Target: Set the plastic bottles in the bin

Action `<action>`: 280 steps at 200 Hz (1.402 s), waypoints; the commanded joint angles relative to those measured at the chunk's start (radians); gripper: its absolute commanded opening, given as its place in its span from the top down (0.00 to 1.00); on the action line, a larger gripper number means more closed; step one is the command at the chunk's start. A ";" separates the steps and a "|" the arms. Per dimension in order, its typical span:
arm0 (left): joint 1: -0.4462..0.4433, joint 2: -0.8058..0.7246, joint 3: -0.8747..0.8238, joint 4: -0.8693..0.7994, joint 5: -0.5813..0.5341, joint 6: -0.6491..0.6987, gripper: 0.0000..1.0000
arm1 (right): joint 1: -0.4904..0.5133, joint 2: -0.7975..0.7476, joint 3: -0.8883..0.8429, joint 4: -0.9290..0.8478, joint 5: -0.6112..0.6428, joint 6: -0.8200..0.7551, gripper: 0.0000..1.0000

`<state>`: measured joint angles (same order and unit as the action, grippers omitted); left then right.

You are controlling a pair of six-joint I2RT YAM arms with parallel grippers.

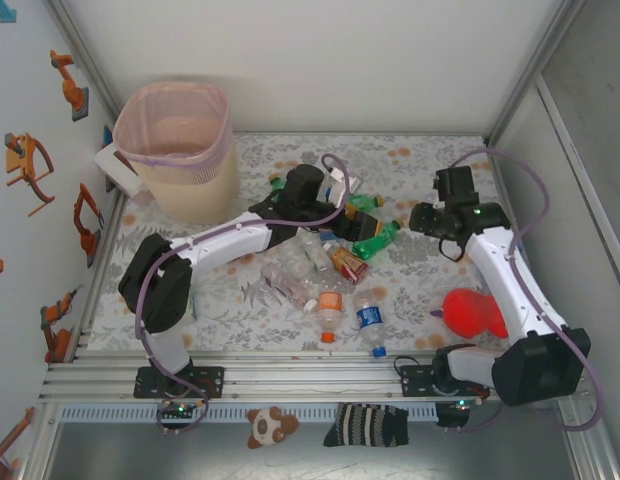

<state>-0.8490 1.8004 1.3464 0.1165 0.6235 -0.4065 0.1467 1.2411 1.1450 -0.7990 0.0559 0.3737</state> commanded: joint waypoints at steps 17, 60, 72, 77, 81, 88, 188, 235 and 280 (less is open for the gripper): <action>0.013 -0.059 -0.012 -0.009 0.001 0.023 0.11 | -0.229 -0.005 -0.058 0.021 0.089 -0.015 0.39; 0.022 -0.070 -0.013 -0.017 0.013 0.026 0.11 | -0.463 0.022 -0.118 0.120 0.055 0.030 0.18; 0.024 -0.068 -0.009 -0.021 0.021 0.028 0.11 | -0.531 0.037 -0.146 0.167 0.000 0.073 0.16; 0.025 -0.068 -0.007 -0.024 0.023 0.028 0.11 | -0.556 0.044 -0.158 0.186 -0.023 0.090 0.13; 0.027 -0.067 -0.005 -0.027 0.027 0.030 0.11 | -0.574 0.049 -0.167 0.202 -0.044 0.103 0.12; 0.027 -0.070 -0.002 -0.033 0.031 0.033 0.11 | -0.600 0.063 -0.181 0.219 -0.055 0.134 0.07; 0.037 -0.066 -0.001 -0.034 0.035 0.024 0.11 | -0.702 0.240 -0.239 0.415 -0.240 0.243 0.01; 0.037 -0.048 0.014 -0.026 0.035 0.012 0.11 | -0.703 0.353 -0.182 0.440 -0.242 0.269 0.01; 0.041 -0.046 0.014 -0.028 0.028 0.014 0.10 | -0.702 0.465 -0.133 0.443 -0.242 0.248 0.04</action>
<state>-0.8154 1.7592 1.3369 0.0811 0.6289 -0.3882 -0.5514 1.6630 0.9714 -0.3664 -0.1848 0.6197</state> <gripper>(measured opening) 0.895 0.983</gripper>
